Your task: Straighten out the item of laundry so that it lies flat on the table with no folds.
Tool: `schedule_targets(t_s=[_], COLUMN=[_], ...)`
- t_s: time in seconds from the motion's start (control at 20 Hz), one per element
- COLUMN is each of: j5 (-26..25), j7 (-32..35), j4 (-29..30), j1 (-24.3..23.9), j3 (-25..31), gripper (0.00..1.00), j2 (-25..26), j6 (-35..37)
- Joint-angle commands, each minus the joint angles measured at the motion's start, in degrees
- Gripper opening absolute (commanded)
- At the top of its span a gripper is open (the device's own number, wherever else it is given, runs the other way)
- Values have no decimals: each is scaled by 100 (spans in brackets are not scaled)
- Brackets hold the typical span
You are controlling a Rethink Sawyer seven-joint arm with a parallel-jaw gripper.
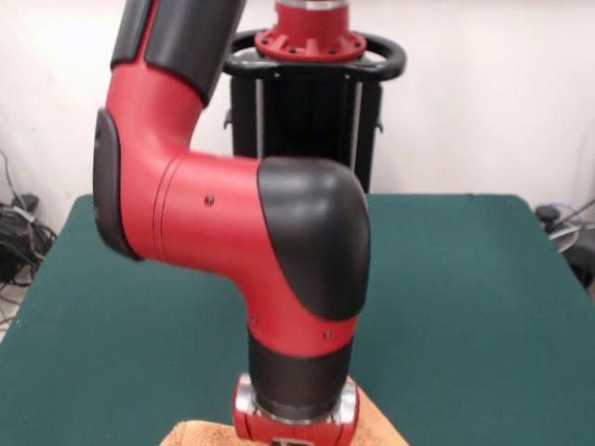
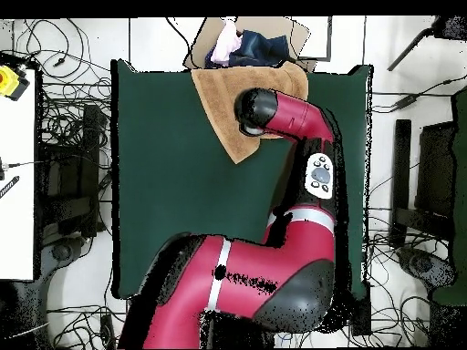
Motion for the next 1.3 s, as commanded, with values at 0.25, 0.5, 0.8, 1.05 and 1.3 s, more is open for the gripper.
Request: schedule_targets(t_s=[0.25,0.5,0.8,1.05,1.3], j5=[37,22,133,1240,1762], j7=[964,811,1264,3300,3415], j4=[-1372,-1828,-2199,-1832,-680], j1=[64,-22,-11,-141,-139], j3=[263,390,303,572,573], gripper=[0,0,0,0,0], j2=[1451,1788,1935,1747,985], j6=[644,891,1761,4895,4996])
